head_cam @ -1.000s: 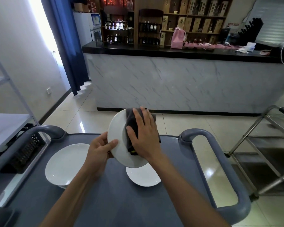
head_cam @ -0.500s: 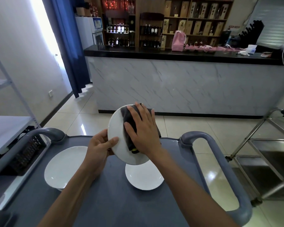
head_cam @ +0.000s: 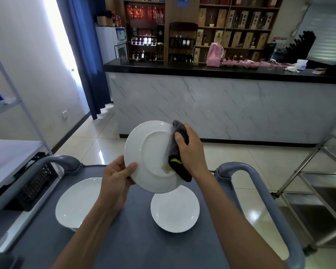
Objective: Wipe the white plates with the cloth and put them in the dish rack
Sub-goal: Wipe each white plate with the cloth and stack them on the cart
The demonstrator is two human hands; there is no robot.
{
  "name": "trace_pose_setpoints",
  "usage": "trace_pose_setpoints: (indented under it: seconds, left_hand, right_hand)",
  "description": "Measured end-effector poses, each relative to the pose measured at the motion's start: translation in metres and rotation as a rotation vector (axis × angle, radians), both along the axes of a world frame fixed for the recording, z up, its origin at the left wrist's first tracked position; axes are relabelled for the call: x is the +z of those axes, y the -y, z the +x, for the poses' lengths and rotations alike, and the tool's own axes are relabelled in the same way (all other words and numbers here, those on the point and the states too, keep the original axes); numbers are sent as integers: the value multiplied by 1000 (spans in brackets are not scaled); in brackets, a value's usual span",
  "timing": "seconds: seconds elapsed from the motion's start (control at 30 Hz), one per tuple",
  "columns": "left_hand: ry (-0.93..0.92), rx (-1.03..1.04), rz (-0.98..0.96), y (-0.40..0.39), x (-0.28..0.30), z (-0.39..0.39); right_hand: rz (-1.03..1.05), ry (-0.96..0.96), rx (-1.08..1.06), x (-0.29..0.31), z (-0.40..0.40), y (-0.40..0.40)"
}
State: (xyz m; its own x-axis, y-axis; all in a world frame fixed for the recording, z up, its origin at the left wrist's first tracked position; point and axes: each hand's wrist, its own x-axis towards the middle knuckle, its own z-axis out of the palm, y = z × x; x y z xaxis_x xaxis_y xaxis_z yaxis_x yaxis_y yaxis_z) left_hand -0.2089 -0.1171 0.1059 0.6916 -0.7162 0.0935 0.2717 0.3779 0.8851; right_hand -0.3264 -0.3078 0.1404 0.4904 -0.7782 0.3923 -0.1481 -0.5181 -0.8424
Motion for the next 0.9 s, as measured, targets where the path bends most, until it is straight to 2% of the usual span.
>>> trace_pose_setpoints:
  seconds: [0.2, 0.47, 0.7, 0.9]
  left_hand:
    - [-159, 67, -65, 6, 3, -2]
    - [-282, 142, -110, 23, 13, -16]
    - [-268, 164, -101, 26, 14, -24]
    - [-213, 159, -19, 21, 12, -28]
  right_hand:
    - [203, 193, -128, -17, -6, -22]
    - [533, 622, -227, -30, 3, -63]
    - [468, 603, -267, -41, 5, -92]
    - [336, 483, -293, -51, 4, -98]
